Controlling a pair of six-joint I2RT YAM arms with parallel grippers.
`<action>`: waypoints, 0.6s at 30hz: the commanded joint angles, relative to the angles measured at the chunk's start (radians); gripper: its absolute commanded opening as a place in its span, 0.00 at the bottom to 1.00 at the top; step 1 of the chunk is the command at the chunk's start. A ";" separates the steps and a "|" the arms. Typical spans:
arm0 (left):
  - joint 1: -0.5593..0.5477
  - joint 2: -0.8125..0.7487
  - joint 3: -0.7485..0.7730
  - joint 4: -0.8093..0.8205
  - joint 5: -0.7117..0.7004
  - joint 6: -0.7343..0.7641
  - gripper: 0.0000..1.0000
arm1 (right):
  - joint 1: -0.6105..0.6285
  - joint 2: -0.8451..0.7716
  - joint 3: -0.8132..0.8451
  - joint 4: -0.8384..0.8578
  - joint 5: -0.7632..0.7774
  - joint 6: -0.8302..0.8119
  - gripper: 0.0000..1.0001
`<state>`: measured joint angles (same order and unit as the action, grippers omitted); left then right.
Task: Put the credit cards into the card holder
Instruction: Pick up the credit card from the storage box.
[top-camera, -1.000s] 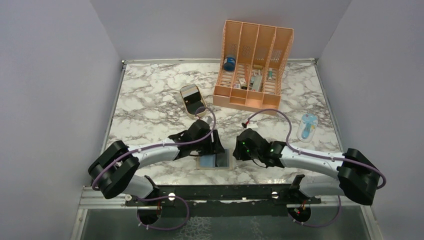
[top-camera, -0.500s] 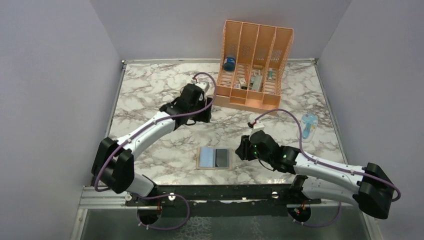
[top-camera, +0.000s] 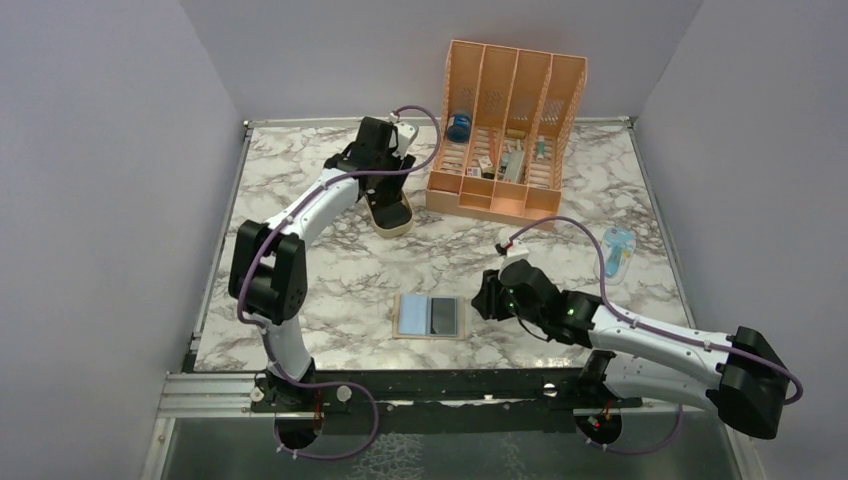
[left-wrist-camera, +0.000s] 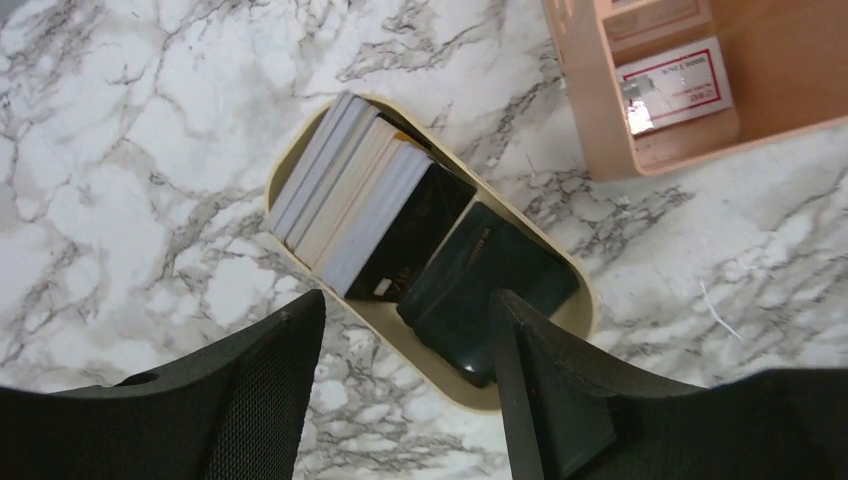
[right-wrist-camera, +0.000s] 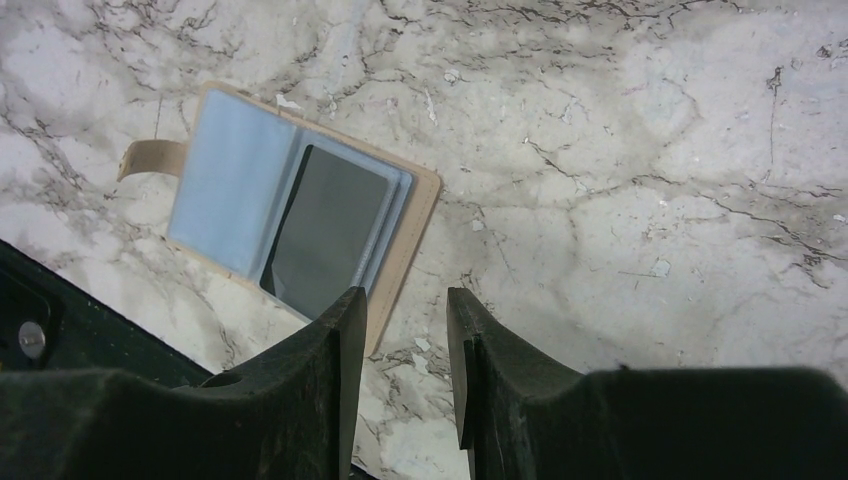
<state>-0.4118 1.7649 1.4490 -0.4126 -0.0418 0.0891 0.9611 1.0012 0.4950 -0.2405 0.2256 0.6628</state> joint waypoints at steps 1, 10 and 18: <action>0.021 0.105 0.104 -0.018 0.019 0.166 0.64 | 0.004 -0.007 0.053 -0.041 0.042 -0.012 0.36; 0.046 0.251 0.185 -0.014 -0.062 0.272 0.64 | 0.005 -0.003 0.082 -0.092 0.070 -0.002 0.36; 0.045 0.296 0.186 -0.008 -0.102 0.290 0.62 | 0.005 0.023 0.100 -0.070 0.060 -0.016 0.37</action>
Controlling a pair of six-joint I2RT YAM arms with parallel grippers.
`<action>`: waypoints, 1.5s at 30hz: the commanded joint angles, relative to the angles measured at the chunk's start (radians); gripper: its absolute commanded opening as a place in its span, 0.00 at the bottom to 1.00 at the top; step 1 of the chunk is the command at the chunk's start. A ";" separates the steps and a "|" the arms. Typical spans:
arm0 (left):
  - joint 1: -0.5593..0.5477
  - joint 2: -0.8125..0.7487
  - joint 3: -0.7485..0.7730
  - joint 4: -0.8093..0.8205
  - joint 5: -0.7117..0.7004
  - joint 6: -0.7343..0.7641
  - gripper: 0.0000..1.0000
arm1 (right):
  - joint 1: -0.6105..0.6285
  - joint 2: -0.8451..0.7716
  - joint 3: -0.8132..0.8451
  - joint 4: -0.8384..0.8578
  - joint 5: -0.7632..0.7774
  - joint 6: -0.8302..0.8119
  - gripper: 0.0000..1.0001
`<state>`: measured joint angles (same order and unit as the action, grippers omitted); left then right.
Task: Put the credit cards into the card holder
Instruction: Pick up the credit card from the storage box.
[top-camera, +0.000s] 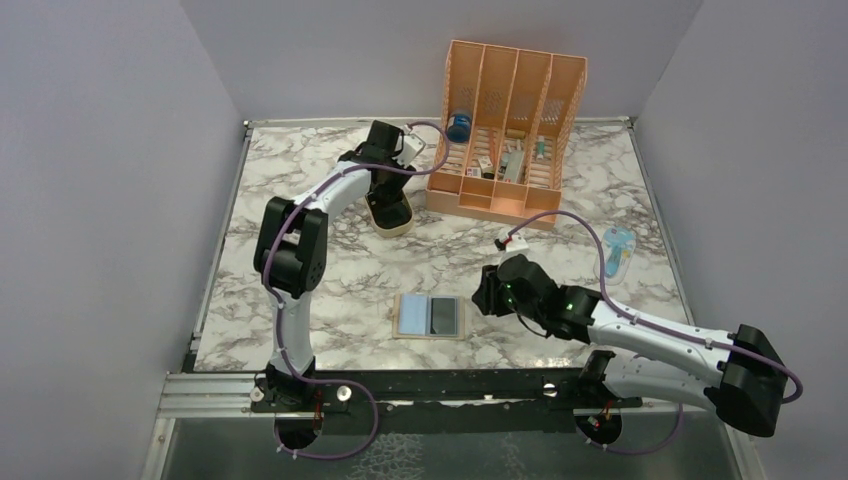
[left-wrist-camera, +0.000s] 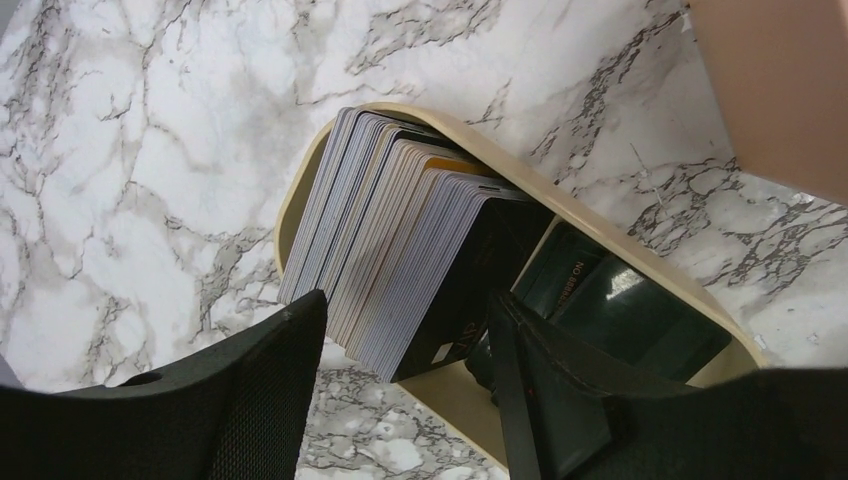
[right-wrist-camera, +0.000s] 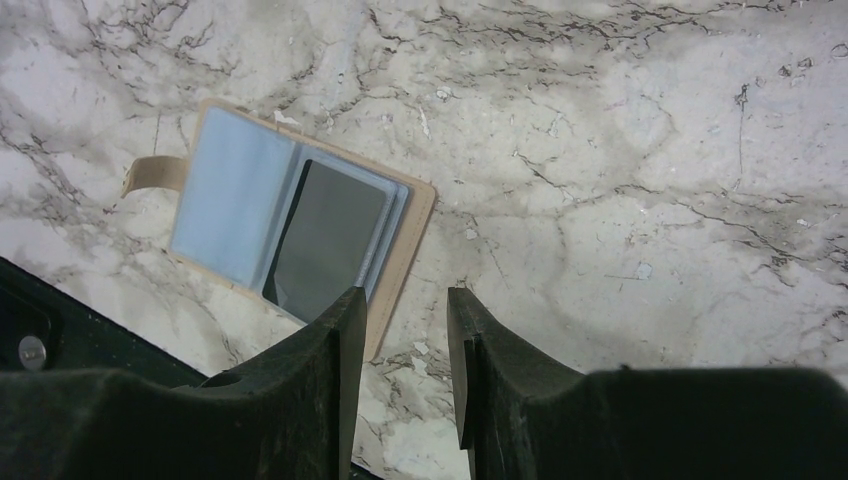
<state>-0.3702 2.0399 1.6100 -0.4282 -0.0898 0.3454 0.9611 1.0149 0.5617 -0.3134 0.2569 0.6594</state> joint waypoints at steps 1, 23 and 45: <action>0.004 0.024 0.022 0.011 -0.065 0.033 0.61 | 0.004 0.010 0.033 0.002 0.031 -0.015 0.37; -0.004 0.038 0.016 0.026 -0.145 0.080 0.39 | 0.005 -0.005 0.000 -0.013 0.044 -0.001 0.37; -0.020 0.017 0.052 0.001 -0.166 0.088 0.17 | 0.005 -0.017 -0.007 -0.014 0.044 0.006 0.37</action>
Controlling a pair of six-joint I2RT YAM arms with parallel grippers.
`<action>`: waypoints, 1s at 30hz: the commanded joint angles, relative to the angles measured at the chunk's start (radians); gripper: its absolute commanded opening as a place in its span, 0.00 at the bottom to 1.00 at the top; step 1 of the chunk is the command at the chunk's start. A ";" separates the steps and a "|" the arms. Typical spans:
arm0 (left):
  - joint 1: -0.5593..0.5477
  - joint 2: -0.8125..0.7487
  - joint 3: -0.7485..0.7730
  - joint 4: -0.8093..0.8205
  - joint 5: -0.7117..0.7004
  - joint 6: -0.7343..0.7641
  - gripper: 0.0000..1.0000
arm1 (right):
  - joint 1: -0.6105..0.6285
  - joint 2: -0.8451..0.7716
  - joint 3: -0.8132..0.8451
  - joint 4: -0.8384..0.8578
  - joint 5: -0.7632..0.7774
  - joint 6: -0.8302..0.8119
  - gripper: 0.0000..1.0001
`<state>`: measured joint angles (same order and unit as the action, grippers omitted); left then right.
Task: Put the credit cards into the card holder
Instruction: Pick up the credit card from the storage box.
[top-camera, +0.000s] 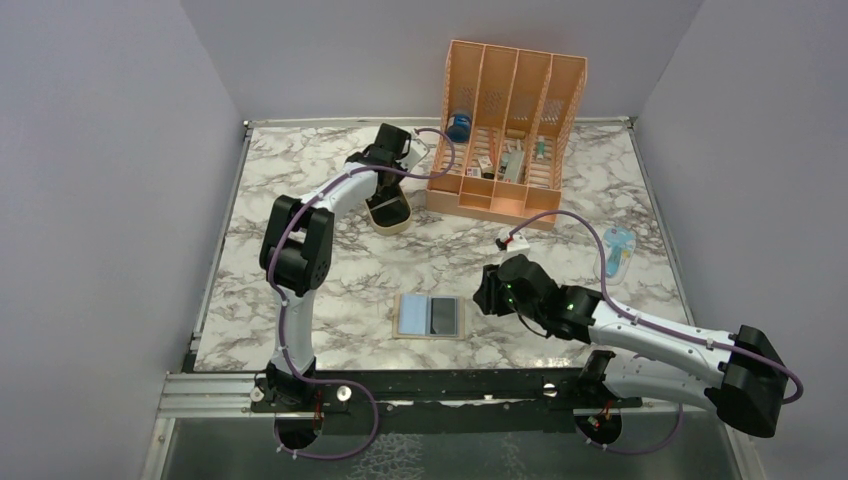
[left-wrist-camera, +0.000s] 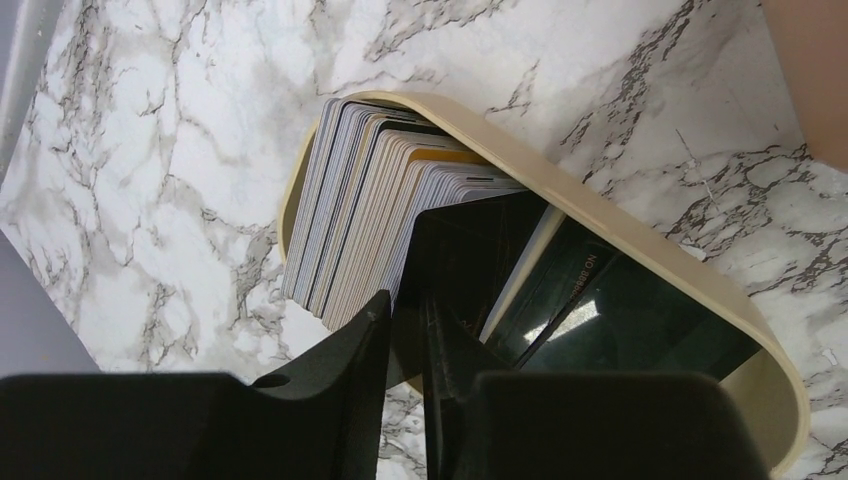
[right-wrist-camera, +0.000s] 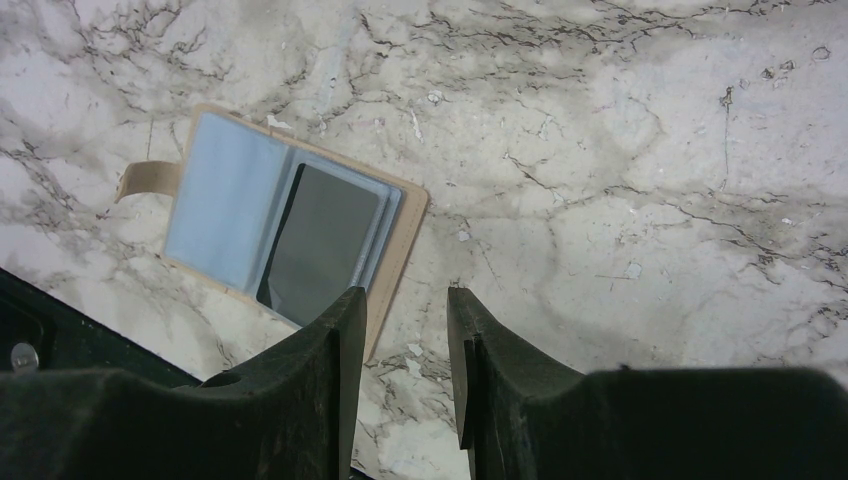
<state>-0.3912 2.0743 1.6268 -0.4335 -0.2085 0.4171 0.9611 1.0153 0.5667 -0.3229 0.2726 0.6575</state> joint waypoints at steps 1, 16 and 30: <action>-0.001 -0.017 0.038 0.002 -0.048 0.015 0.16 | 0.004 -0.019 -0.012 -0.004 0.027 0.009 0.37; -0.059 -0.062 0.078 -0.142 -0.058 -0.081 0.00 | 0.003 -0.037 -0.007 -0.005 -0.007 0.025 0.37; -0.080 -0.237 0.017 -0.233 -0.043 -0.305 0.00 | 0.005 -0.094 0.005 -0.002 -0.055 0.087 0.36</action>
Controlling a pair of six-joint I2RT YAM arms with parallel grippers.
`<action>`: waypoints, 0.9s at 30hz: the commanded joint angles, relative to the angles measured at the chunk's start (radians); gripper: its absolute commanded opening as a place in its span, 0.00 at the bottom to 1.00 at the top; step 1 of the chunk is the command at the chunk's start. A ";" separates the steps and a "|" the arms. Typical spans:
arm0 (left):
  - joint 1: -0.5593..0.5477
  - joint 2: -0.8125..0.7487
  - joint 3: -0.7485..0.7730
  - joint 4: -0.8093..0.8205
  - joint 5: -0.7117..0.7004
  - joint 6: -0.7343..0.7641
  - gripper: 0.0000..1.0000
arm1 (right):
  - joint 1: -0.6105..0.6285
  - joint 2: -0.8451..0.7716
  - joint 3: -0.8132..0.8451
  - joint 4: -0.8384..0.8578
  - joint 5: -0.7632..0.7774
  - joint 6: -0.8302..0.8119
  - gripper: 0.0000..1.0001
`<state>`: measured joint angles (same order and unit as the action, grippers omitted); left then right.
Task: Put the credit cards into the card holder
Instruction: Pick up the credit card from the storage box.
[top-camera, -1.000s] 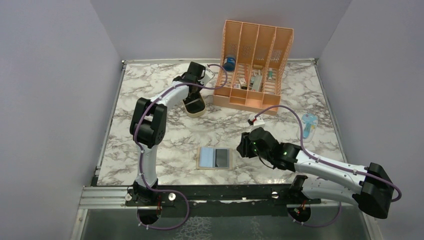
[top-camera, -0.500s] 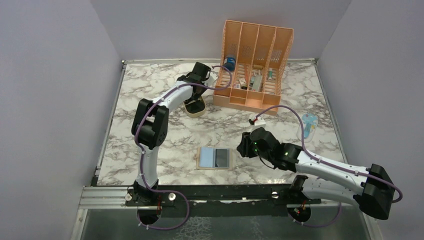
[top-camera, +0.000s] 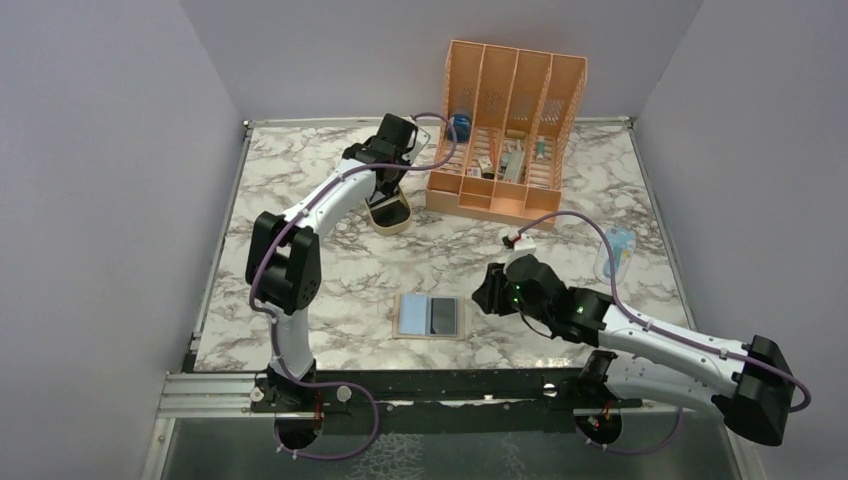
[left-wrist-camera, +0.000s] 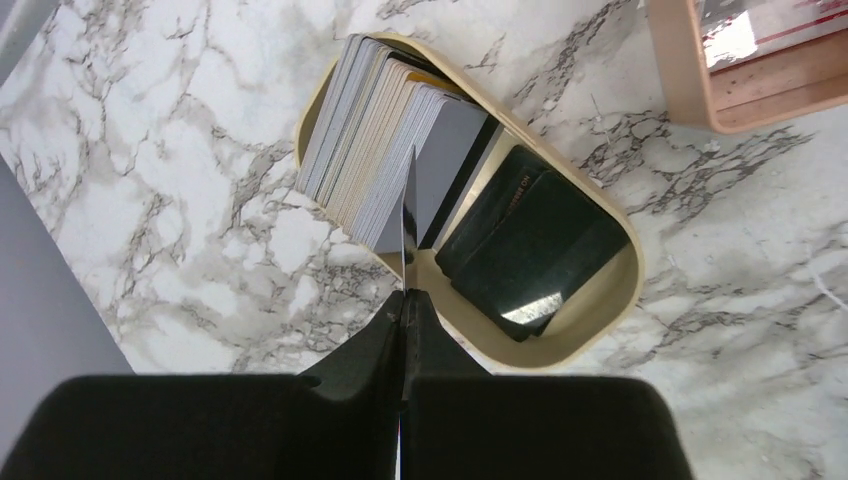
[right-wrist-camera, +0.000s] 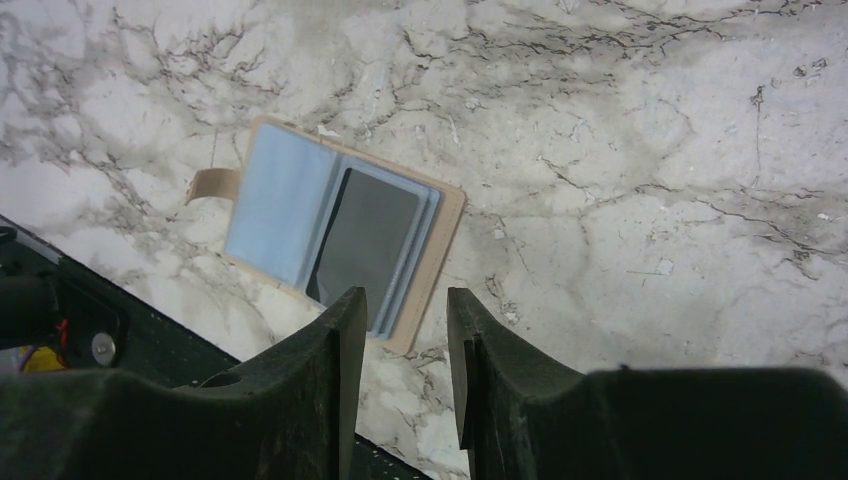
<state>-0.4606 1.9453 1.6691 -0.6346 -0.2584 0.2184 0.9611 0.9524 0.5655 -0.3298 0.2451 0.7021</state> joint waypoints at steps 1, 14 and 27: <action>-0.010 -0.130 -0.035 -0.034 0.026 -0.134 0.00 | 0.004 -0.038 0.010 0.009 -0.038 0.052 0.36; -0.009 -0.478 -0.357 0.108 0.527 -0.489 0.00 | 0.004 -0.113 0.011 0.165 -0.185 0.207 0.41; -0.009 -0.774 -0.834 0.613 1.126 -0.886 0.00 | 0.005 -0.114 0.045 0.248 -0.125 0.286 0.54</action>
<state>-0.4671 1.2438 0.9501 -0.3084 0.5961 -0.4652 0.9611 0.8246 0.5682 -0.1192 0.0864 0.9489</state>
